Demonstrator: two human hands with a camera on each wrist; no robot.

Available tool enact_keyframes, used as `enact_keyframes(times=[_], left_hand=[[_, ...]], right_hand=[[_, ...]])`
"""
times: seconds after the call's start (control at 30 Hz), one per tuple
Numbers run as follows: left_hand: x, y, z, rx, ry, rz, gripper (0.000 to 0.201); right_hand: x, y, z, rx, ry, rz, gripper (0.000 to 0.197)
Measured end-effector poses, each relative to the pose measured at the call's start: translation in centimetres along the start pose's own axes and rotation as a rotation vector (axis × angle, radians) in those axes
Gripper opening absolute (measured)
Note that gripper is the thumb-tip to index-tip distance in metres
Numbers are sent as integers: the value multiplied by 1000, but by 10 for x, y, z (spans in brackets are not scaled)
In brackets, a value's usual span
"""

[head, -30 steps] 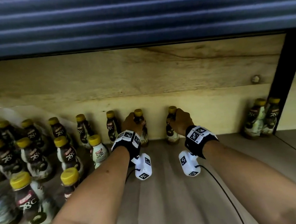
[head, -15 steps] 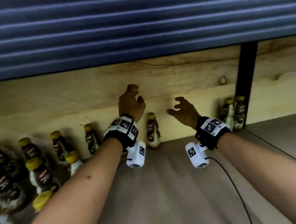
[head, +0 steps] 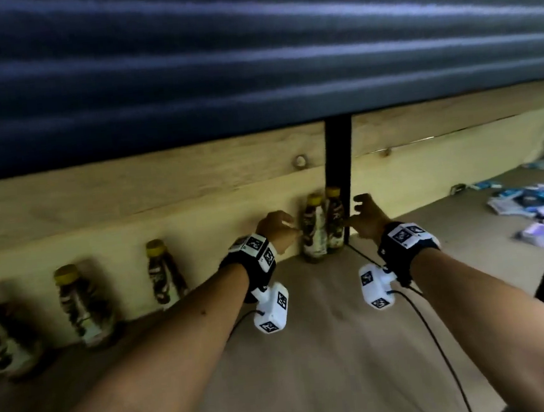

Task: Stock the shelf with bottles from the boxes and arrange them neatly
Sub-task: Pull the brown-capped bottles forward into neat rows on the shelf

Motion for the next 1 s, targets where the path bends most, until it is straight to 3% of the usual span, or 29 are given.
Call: enact_keyframes(times=[0.2, 0.33, 0.4, 0.5, 0.53, 0.67, 0.83, 1.0], left_hand=[[18, -4, 40, -83, -140, -64, 33], [18, -17, 33, -199, -116, -98, 42], [12, -22, 22, -168, -76, -50, 43], [-3, -35, -4, -59, 51, -11, 39], [-12, -40, -14, -19, 78, -17, 37], [-62, -62, -50, 6, 100, -10, 49], [-132, -94, -87, -135, 92, -53, 38], [-193, -129, -129, -308, 295, -123, 42]], right_hand=[[25, -5, 30, -335, 2, -148, 59], [17, -13, 43, -408, -86, -139, 20], [8, -20, 52, -433, -161, -177, 28], [-13, -30, 73, -423, -286, -241, 63], [-23, -34, 80, -423, -310, -274, 66], [-72, -58, 107, -433, -408, -387, 48], [-132, -89, 146, -323, -571, -459, 38], [-184, -123, 195, -259, -643, -541, 31]])
Point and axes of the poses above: each hand's wrist, its own x-axis towards the middle knuckle, its own z-axis out of the palm, y = z × x, the point moved 6 cm from there along x, towards the middle knuckle, and after that the axes turned 8 degrees about -x, right-handed, at the moved point
